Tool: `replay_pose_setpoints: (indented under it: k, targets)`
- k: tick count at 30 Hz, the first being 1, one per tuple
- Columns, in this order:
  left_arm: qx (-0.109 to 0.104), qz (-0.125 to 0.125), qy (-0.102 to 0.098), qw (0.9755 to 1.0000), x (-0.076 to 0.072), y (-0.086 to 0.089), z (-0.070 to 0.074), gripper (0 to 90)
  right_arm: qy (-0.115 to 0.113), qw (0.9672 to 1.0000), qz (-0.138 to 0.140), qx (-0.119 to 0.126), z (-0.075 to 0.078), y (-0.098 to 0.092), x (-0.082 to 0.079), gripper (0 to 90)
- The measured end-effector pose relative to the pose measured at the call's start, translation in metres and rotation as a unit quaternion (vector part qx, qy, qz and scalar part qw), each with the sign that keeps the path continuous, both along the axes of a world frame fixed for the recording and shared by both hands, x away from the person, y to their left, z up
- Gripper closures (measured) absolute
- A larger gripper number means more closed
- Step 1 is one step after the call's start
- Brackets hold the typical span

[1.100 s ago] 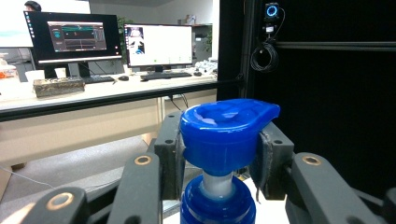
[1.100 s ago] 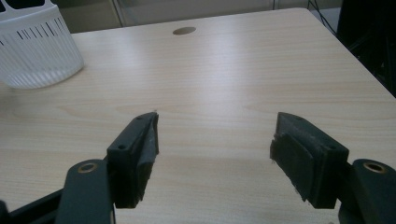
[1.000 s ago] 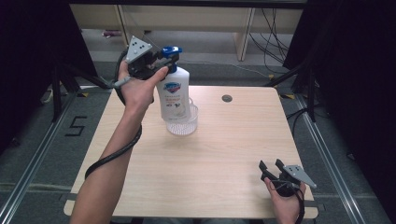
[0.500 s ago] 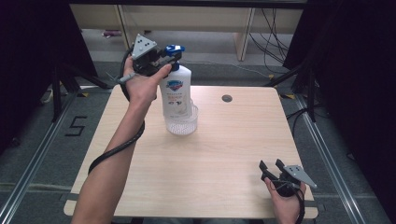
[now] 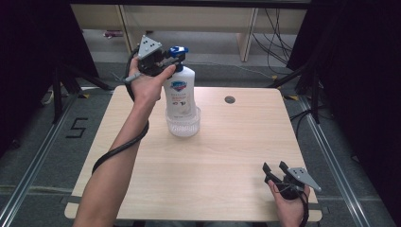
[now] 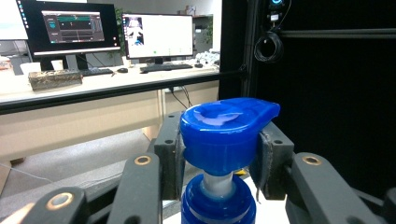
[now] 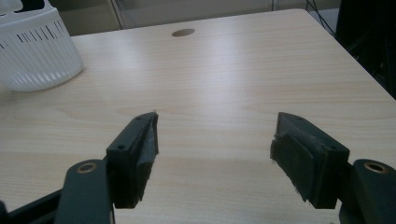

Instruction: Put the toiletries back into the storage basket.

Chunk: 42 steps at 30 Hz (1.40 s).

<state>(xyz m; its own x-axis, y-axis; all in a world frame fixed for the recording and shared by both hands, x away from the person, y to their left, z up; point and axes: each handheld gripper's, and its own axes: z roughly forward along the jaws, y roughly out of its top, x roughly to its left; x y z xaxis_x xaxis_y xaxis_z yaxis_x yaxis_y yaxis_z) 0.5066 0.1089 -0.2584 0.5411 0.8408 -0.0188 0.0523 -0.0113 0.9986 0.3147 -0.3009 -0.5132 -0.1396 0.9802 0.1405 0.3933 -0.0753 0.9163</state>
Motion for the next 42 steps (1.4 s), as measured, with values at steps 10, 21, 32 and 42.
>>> replay_pose_setpoints:
  k: [10,21,32,42]
  targets:
    - [0.006,0.001,0.007,1.0000,0.006,-0.003,-0.010,59.7,0.001,1.0000,0.000,0.006,0.000,0.000,0.000,31.5]
    - [0.018,-0.001,0.008,0.9998,0.012,-0.004,-0.026,59.6,0.003,1.0000,-0.003,0.009,0.000,0.000,0.000,31.4]
    - [0.029,-0.002,0.016,0.9995,0.015,-0.008,-0.039,59.7,0.001,1.0000,0.001,0.007,-0.001,0.000,0.000,31.4]
    - [0.037,-0.001,0.029,0.9989,0.018,-0.010,-0.053,59.6,0.001,1.0000,-0.001,0.005,0.000,0.000,0.000,31.2]
